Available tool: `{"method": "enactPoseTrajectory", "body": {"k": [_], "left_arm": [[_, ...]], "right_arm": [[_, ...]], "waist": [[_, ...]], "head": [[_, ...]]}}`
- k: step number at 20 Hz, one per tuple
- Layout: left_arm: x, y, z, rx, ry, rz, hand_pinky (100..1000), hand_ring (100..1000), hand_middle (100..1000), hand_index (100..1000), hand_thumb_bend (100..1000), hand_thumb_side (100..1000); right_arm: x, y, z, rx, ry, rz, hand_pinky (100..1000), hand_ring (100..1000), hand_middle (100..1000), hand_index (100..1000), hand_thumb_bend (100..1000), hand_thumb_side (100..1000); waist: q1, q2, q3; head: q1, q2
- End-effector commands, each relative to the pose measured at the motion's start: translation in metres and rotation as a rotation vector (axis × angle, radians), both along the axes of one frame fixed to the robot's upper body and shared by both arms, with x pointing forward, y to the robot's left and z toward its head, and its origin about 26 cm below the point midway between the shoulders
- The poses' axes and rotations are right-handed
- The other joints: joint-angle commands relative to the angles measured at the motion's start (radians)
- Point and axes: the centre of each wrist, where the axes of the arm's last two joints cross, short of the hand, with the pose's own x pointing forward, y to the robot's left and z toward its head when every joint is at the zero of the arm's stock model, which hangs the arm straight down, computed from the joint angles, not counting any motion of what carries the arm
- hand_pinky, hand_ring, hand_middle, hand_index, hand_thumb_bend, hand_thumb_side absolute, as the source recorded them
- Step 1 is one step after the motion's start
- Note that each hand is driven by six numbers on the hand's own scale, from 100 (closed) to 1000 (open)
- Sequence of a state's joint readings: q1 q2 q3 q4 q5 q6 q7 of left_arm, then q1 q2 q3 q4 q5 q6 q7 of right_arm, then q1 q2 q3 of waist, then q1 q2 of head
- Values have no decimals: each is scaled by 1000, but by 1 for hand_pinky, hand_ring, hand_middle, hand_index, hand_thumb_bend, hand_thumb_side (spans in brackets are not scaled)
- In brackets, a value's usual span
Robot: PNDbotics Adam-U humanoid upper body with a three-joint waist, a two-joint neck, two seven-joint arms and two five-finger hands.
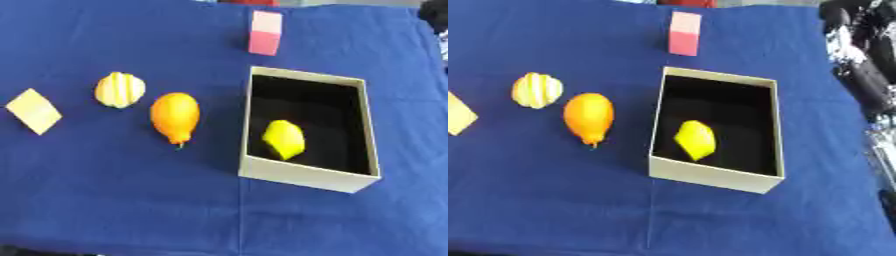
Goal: Pick up objects on the table and place them in the box.
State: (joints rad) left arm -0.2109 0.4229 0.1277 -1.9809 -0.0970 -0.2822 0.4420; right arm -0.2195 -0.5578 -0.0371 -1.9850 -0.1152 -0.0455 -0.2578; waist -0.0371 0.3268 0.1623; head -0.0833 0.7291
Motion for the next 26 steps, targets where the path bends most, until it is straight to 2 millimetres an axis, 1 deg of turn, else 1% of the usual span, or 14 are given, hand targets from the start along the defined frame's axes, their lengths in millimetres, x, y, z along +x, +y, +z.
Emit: {"method": "enactPoseTrajectory", "body": {"k": [1,9,12,16,20,23,26], "left_arm": [[-3,3,9,23,-32,5,796,764,761,876,275,387],[-3,4,11,35,-33,11,796,764,762,877,276,379],[-5,10,13,92,-25,33,799,767,764,879,280,358],[-10,21,14,257,43,71,803,771,767,885,284,345],[-14,27,15,448,134,94,820,794,774,892,322,330],[-17,30,12,582,222,108,836,822,818,905,360,337],[-20,32,12,714,299,128,848,834,829,908,403,335]], "right_arm": [[-2,-2,8,-13,-27,-3,936,811,720,868,100,538],[-2,-1,8,-12,-24,-1,936,811,720,868,100,539],[-2,-2,8,-16,-24,-1,936,811,720,868,100,538],[-3,-3,8,-25,-24,-6,936,811,720,868,100,538],[-3,-4,9,-38,-22,-9,936,811,720,868,100,537],[-3,-5,10,-48,-22,-11,936,811,719,868,100,537],[-3,-6,10,-52,-21,-13,936,811,719,868,100,537]], "waist": [[3,-15,1],[4,-14,1],[7,-14,1],[15,-14,2],[26,-13,6],[34,-12,7],[37,-11,8]], "head": [[2,-2],[5,-2],[2,0],[-1,2],[-4,3],[-7,1],[-8,0]]}}
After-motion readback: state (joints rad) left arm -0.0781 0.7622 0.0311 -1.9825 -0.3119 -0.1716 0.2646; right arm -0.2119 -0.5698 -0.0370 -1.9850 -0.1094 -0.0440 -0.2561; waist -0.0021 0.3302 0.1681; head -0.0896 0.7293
